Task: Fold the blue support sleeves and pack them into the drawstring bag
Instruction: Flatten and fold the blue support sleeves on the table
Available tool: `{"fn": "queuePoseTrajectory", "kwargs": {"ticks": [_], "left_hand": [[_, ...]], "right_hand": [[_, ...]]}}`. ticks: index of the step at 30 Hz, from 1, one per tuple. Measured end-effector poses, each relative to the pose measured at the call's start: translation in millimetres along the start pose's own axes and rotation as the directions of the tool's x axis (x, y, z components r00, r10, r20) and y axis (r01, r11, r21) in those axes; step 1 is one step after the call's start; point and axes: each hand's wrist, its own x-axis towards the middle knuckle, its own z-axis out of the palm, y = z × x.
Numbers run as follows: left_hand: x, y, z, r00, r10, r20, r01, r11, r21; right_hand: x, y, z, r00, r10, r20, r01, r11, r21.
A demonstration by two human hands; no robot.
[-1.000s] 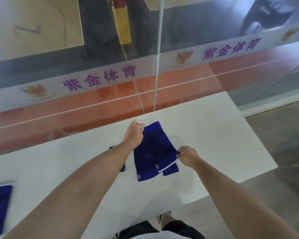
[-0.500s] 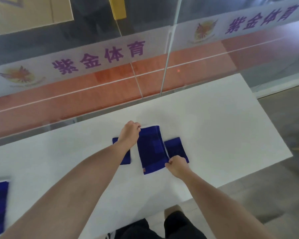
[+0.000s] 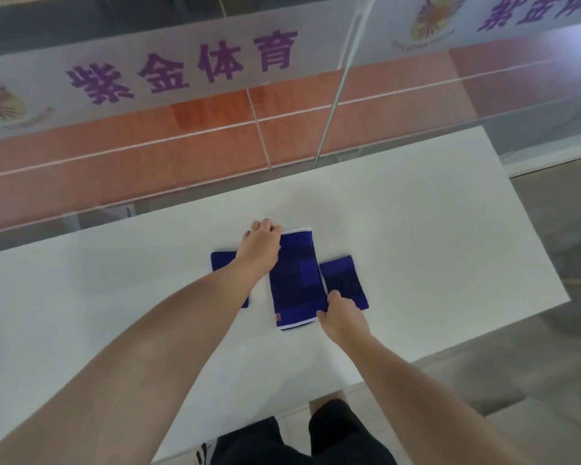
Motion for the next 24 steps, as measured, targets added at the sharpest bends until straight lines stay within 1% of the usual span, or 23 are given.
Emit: {"fn": "queuePoseTrajectory", "kwargs": {"ticks": [3, 5, 10, 13, 16, 20, 22, 24], "left_hand": [[-4.2, 3.6, -0.5, 1.000, -0.030, 0.006, 0.030, 1.000, 0.008], [-8.9, 2.8, -2.7, 0.999, -0.046, 0.020, 0.047, 0.999, -0.027], [-32.5, -8.3, -12.5, 0.996, -0.045, 0.074, 0.064, 0.957, -0.283], [-51.8, -17.5, -20.6, 0.993, -0.033, 0.110, 0.068, 0.938, -0.341], [-70.9, -30.8, -33.3, 0.995, -0.061, 0.077, 0.087, 0.913, -0.399], [-101.9, -52.8, -56.1, 0.997, -0.082, -0.001, 0.074, 0.906, -0.417], [-120.4, -60.2, -70.7, 0.995, -0.090, -0.036, 0.067, 0.907, -0.415], [-141.0, -66.2, -86.8, 0.990, -0.119, -0.081, 0.074, 0.904, -0.422]], "right_hand": [[-1.2, -3.3, 6.4, 0.999, 0.014, -0.035, -0.013, 1.000, 0.016], [-1.2, -4.8, 8.6, 0.999, 0.023, -0.047, -0.022, 0.999, 0.025], [-3.1, -9.4, 14.0, 0.995, 0.068, -0.072, -0.062, 0.994, 0.086], [-10.0, -13.4, 18.1, 0.993, 0.042, -0.110, -0.031, 0.994, 0.106], [-22.5, -20.2, 15.0, 0.988, 0.034, -0.151, -0.007, 0.984, 0.181], [-53.5, -40.8, 1.1, 0.975, 0.035, -0.220, 0.044, 0.937, 0.347], [-69.0, -54.7, -6.2, 0.972, 0.019, -0.235, 0.074, 0.921, 0.382], [-82.2, -69.4, -10.5, 0.971, 0.001, -0.238, 0.093, 0.920, 0.381]]}}
